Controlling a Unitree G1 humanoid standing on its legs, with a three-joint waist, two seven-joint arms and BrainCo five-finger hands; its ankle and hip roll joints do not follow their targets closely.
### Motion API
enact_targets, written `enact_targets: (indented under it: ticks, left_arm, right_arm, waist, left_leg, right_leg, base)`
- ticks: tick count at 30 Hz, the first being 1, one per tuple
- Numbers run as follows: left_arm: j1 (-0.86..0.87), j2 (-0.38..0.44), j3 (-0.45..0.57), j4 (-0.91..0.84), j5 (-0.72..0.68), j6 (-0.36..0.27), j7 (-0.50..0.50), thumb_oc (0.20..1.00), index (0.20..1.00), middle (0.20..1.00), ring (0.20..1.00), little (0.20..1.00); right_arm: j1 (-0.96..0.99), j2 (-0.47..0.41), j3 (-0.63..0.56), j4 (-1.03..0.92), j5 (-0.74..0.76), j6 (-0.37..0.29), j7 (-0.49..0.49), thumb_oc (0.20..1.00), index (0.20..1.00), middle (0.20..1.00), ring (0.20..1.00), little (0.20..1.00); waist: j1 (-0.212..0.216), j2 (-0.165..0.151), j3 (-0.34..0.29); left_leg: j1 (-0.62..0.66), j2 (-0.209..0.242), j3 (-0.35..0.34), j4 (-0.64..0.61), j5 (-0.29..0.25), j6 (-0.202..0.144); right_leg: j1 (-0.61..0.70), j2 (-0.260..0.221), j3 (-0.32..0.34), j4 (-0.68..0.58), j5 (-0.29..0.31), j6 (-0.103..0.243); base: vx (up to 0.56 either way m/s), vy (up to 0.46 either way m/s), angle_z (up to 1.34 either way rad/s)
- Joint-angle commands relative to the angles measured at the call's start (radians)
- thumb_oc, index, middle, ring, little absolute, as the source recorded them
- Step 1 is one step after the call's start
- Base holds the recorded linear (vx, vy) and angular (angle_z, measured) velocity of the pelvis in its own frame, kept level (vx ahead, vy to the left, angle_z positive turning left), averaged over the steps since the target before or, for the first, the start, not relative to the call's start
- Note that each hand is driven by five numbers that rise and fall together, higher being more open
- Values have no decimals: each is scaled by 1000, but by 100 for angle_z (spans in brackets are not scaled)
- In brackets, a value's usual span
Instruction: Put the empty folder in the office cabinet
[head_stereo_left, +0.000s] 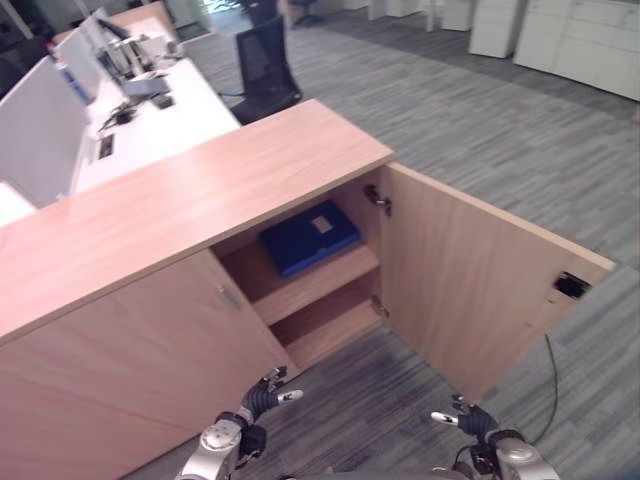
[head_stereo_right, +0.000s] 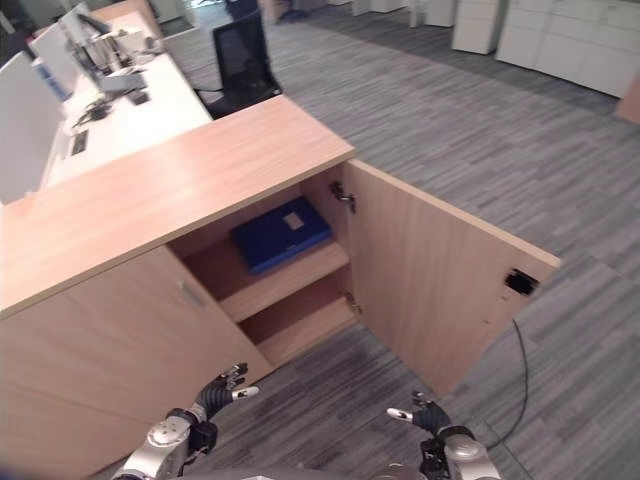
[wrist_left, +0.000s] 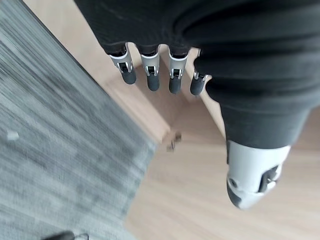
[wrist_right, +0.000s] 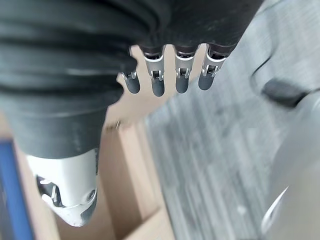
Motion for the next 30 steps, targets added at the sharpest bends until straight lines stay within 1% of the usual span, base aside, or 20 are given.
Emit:
enact_targets:
  ticks: [1,2,4,5,6,9,10,11,12,13,15,16,17,19,22,24,25,26,28,30]
  left_arm:
    - [-39,99,20,7,22,-28,21,1000,1000,1000,1000,1000]
    - [-35,80,31,47,13,-25,25,1000,1000,1000,1000,1000]
    - [-35,65,35,85,16,-23,32,1000,1000,1000,1000,1000]
    - [-36,64,35,86,17,-24,32,1000,1000,1000,1000,1000]
    - [-44,49,35,125,18,-17,36,1000,1000,1000,1000,1000]
    - [-49,40,41,155,21,-14,41,1000,1000,1000,1000,1000]
    - [-53,33,40,169,22,-12,47,1000,1000,1000,1000,1000]
    - [-53,33,40,169,22,-12,47,1000,1000,1000,1000,1000]
    - [-58,30,38,176,22,-14,51,1000,1000,1000,1000,1000]
    - [-62,23,34,192,23,-16,56,1000,1000,1000,1000,1000]
    - [-63,23,34,193,23,-17,56,1000,1000,1000,1000,1000]
    - [-66,20,34,214,25,-20,64,1000,1000,1000,1000,1000]
    - [-62,19,33,224,25,-19,61,1000,1000,1000,1000,1000]
    - [-40,20,38,242,37,-18,57,1000,1000,1000,1000,1000]
    - [-25,28,34,262,57,-14,45,1000,1000,1000,1000,1000]
    - [-11,36,31,258,70,-13,39,1000,1000,1000,1000,1000]
    - [-1,49,17,253,93,-14,36,1000,1000,1000,1000,1000]
    - [-1,49,17,253,93,-14,36,1000,1000,1000,1000,1000]
    - [11,76,3,235,109,-15,22,1000,1000,1000,1000,1000]
    - [12,84,-4,226,113,-16,17,1000,1000,1000,1000,1000]
  right_arm:
    - [-51,105,31,-56,-13,-28,7,1000,1000,1000,1000,1000]
    - [-62,96,45,-45,-9,-30,8,1000,1000,1000,1000,1000]
    - [-66,90,52,-45,-2,-33,8,1000,1000,1000,1000,1000]
    - [-67,89,52,-45,-2,-33,8,1000,1000,1000,1000,1000]
    - [-67,83,49,-40,10,-36,3,1000,1000,1000,1000,1000]
    - [-67,73,47,-38,19,-36,1,1000,1000,1000,1000,1000]
    - [-77,62,48,-40,25,-34,-3,1000,1000,1000,1000,1000]
    - [-77,62,48,-40,25,-34,-3,1000,1000,1000,1000,1000]
    - [-85,56,50,-40,30,-34,-9,1000,1000,1000,1000,1000]
    - [-96,56,48,-30,40,-35,-18,1000,1000,1000,1000,1000]
    - [-97,56,48,-29,40,-35,-18,1000,1000,1000,1000,1000]
    - [-103,59,43,-31,53,-37,-21,1000,1000,1000,1000,1000]
    - [-107,61,37,-22,60,-38,-24,1000,1000,1000,1000,1000]
    - [-111,67,28,7,67,-42,-31,1000,1000,1000,1000,1000]
    - [-115,62,6,16,78,-42,-33,1000,1000,1000,1000,1000]
    - [-124,49,-13,11,93,-43,-37,1000,1000,1000,1000,1000]
    - [-149,24,-46,32,115,-47,-50,1000,1000,1000,1000,1000]
    - [-149,24,-46,33,115,-47,-49,1000,1000,1000,1000,1000]
    - [-207,-46,-68,69,104,-48,-63,1000,1000,1000,1000,1000]
    - [-236,-70,-79,89,106,-49,-69,1000,1000,1000,1000,1000]
  waist:
    - [23,-101,16]
    - [11,-85,23]
    - [-4,-70,27]
    - [-4,-67,29]
    - [-17,-55,40]
    - [-33,-54,47]
    - [-39,-60,58]
    - [-39,-60,57]
    - [-33,-67,65]
    - [-15,-91,71]
    - [-15,-92,67]
    - [7,-111,73]
    - [6,-111,75]
    - [14,-104,62]
    - [15,-107,51]
    - [17,-105,42]
    - [21,-105,36]
    - [21,-104,37]
    - [34,-102,28]
    - [37,-101,28]
  left_leg:
    - [-2,-34,12,-25,18,-57]
    - [6,6,34,3,37,-72]
    - [12,39,46,36,72,-86]
    - [12,42,46,37,71,-88]
    - [5,78,47,66,148,-108]
    - [3,92,66,100,171,-110]
    - [-14,80,62,151,162,-101]
    - [-15,80,62,151,162,-101]
    - [-44,43,21,178,143,-90]
    - [-88,-48,-46,185,54,-55]
    - [-94,-50,-45,185,56,-53]
    - [-128,-132,-98,163,-21,-28]
    - [-120,-136,-97,149,-27,-25]
    - [-73,-153,-123,102,-48,-10]
    - [-38,-154,-118,63,-37,-10]
    - [-16,-158,-121,27,-35,-7]
    - [-4,-160,-125,1,-28,-6]
    - [-2,-161,-125,-1,-27,-6]
    - [11,-165,-140,-33,-20,-5]
    - [15,-165,-146,-39,-20,-4]
  right_leg:
    - [70,-27,4,-73,-21,12]
    - [76,15,11,-88,-46,-7]
    - [85,53,21,-98,-74,-27]
    - [86,57,22,-98,-75,-28]
    - [101,87,20,-107,-94,-41]
    - [110,104,18,-110,-106,-60]
    - [112,109,23,-110,-114,-71]
    - [111,109,23,-110,-114,-71]
    - [109,109,35,-110,-118,-74]
    - [108,102,51,-110,-121,-78]
    - [101,100,52,-110,-118,-78]
    - [101,102,73,-110,-116,-80]
    - [102,108,80,-110,-117,-80]
    - [110,131,95,-110,-117,-84]
    - [130,132,84,-110,-115,-83]
    - [131,135,81,-110,-114,-83]
    - [136,135,73,-110,-113,-81]
    - [137,135,72,-110,-113,-81]
    - [146,137,57,-109,-119,-80]
    - [151,137,50,-108,-120,-80]
  base:
    - [51,-290,-53]
    - [82,-383,-64]
    - [72,-249,-55]
    - [66,-202,-54]
    - [68,-197,-50]
    - [56,-166,-39]
    - [49,-175,-35]
    - [20,-180,-45]
    - [44,-190,-41]
    - [39,-186,-32]
    - [47,-104,-41]
    - [72,-109,-62]
    - [142,-143,-74]
    - [122,-54,-67]
    - [96,-12,-48]
    - [75,3,59]
    - [43,8,53]
    - [50,4,40]
    - [33,4,20]
    - [22,10,36]
